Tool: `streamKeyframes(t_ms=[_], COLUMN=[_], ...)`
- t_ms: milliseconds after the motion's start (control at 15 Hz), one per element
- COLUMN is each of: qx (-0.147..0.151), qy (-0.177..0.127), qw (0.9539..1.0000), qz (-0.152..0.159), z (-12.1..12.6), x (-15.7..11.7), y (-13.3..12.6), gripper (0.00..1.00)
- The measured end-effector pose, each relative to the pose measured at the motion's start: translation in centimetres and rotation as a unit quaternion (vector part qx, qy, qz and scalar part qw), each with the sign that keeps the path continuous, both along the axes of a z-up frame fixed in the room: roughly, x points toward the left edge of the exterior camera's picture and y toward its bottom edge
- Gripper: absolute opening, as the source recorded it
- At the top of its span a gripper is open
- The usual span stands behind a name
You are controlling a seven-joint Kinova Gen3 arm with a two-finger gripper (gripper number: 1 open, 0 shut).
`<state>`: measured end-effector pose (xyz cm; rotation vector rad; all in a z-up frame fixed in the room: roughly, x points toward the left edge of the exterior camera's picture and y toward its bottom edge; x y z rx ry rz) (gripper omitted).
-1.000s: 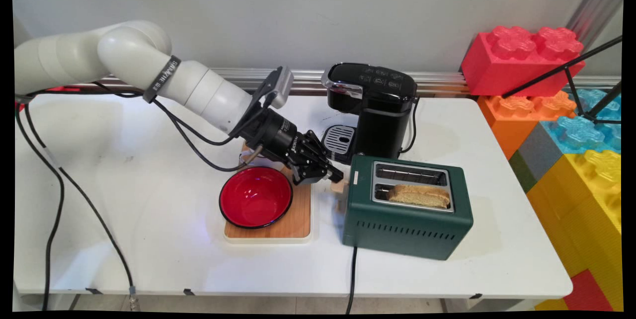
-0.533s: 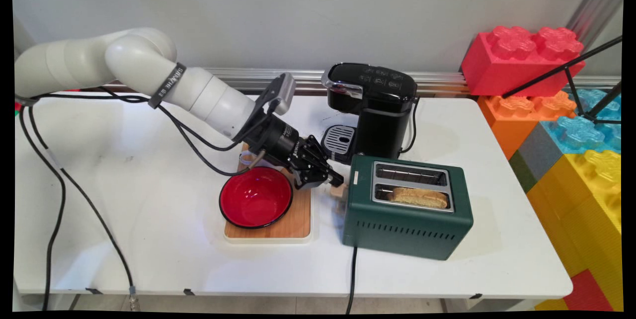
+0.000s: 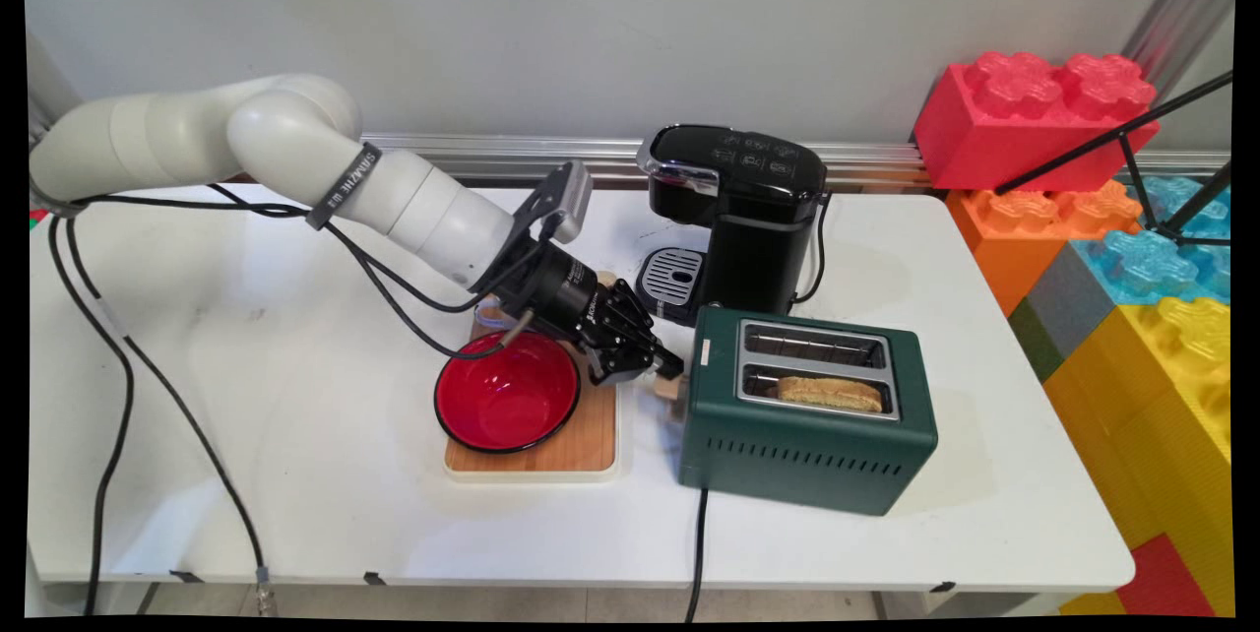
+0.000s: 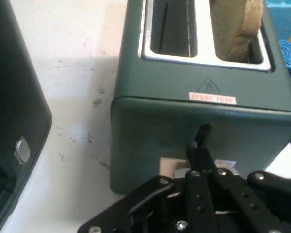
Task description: Press the toaster switch
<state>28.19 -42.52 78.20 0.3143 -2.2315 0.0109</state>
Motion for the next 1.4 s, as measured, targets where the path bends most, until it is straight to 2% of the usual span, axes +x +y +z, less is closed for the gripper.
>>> streamKeyframes(t_ms=[1400], qx=[0.004], qy=[-0.006], qw=[1.0], qz=[0.004], z=[-2.7], x=[-0.1], y=[0.0], gripper=[0.0])
